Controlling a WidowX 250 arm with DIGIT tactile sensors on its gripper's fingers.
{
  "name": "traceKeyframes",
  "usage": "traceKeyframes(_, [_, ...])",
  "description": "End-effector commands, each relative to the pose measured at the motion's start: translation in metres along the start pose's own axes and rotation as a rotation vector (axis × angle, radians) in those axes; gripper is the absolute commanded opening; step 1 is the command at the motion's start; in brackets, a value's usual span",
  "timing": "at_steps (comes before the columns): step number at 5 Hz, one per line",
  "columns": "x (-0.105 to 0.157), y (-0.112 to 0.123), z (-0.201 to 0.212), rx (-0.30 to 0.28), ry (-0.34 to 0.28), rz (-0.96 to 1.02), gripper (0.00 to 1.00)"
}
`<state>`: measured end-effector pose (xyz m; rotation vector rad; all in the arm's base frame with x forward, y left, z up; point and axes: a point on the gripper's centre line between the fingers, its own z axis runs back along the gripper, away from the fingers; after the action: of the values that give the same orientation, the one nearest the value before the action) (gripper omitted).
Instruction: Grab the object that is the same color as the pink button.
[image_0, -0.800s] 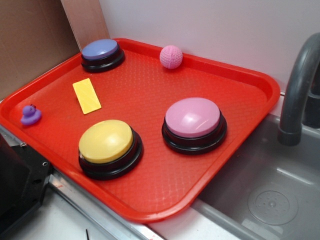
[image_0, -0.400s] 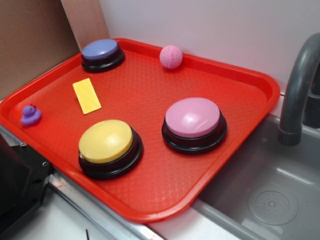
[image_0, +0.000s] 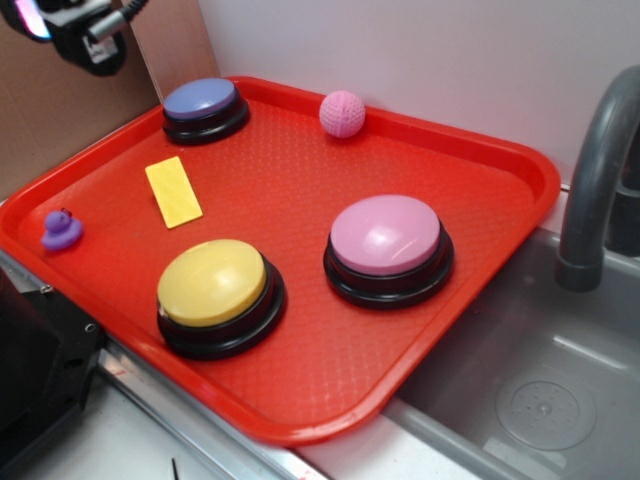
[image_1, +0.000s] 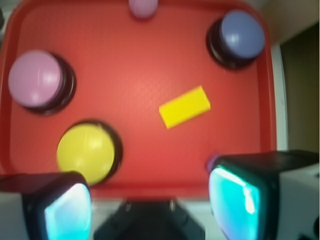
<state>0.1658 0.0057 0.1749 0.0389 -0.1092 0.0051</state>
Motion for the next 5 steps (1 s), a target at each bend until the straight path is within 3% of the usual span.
traceKeyframes(1, [0.058, 0.023, -0.021, 0.021, -0.242, 0.034, 1.0])
traceKeyframes(2, [0.057, 0.036, -0.021, 0.015, -0.107, 0.172, 1.0])
traceKeyframes(4, [0.057, 0.036, -0.021, 0.015, -0.107, 0.172, 1.0])
traceKeyframes(5, [0.06, 0.044, -0.059, -0.018, -0.101, 0.135, 1.0])
